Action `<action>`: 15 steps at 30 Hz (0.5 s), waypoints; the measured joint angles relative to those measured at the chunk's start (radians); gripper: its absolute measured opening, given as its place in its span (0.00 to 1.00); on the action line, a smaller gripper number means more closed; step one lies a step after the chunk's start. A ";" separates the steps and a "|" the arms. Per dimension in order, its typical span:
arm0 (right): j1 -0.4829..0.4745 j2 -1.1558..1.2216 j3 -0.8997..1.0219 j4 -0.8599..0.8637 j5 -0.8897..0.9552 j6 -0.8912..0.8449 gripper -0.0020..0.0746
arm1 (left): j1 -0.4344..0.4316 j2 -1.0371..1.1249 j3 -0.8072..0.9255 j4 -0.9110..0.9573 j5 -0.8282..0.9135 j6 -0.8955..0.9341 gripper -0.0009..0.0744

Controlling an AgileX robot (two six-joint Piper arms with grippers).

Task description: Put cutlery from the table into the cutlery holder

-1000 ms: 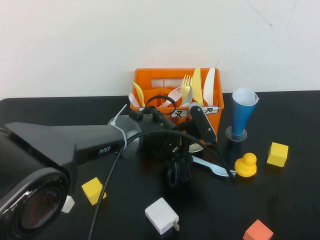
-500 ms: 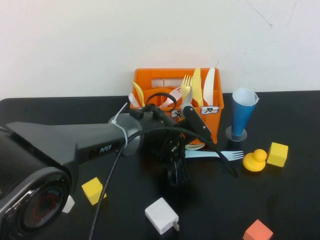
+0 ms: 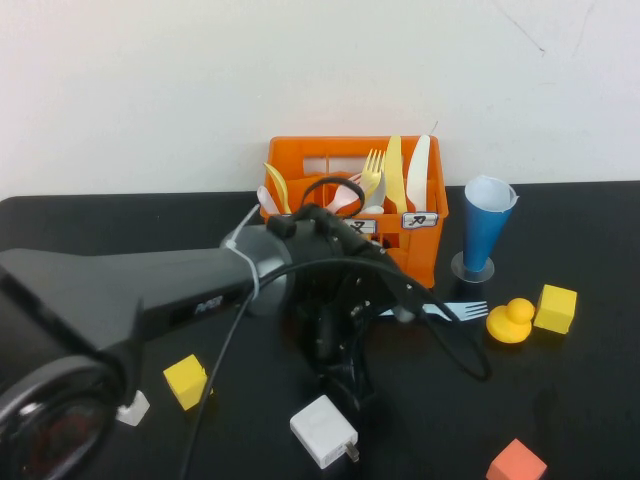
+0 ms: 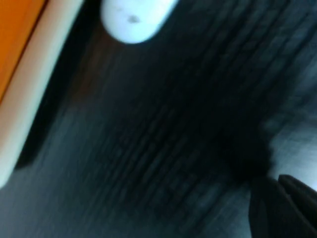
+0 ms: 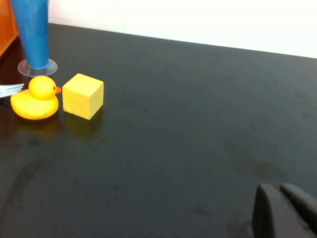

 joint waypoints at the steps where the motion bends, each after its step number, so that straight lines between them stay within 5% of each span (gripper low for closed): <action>1: 0.000 0.000 0.000 0.000 0.000 0.000 0.02 | -0.004 -0.017 0.003 -0.008 0.007 0.000 0.01; 8: 0.000 0.000 0.000 0.000 0.000 0.000 0.02 | -0.028 -0.197 0.097 -0.035 -0.036 -0.043 0.01; 15: 0.000 0.000 0.000 0.000 0.000 0.000 0.02 | -0.028 -0.486 0.368 -0.064 -0.287 -0.152 0.01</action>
